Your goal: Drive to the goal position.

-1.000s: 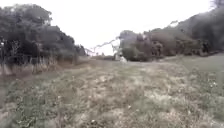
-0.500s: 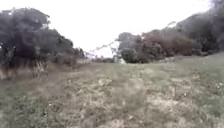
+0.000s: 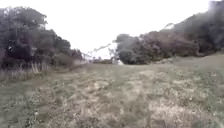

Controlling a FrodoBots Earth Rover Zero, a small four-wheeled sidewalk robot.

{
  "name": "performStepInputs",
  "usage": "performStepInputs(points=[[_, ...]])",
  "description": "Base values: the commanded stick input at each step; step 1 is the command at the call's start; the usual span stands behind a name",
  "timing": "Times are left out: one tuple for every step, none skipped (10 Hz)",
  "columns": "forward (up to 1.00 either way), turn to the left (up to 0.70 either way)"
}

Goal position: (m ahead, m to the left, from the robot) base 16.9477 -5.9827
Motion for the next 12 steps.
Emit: performStepInputs(points=[[0.50,0.20],[0.50,0.19],[0.50,0.17],[0.50,0.16],[0.50,0.15],[0.50,0.02],[0.50,0.00],[0.50,0.00],[0.50,0.00],[0.50,0.00],[0.50,0.00],[0.50,0.00]])
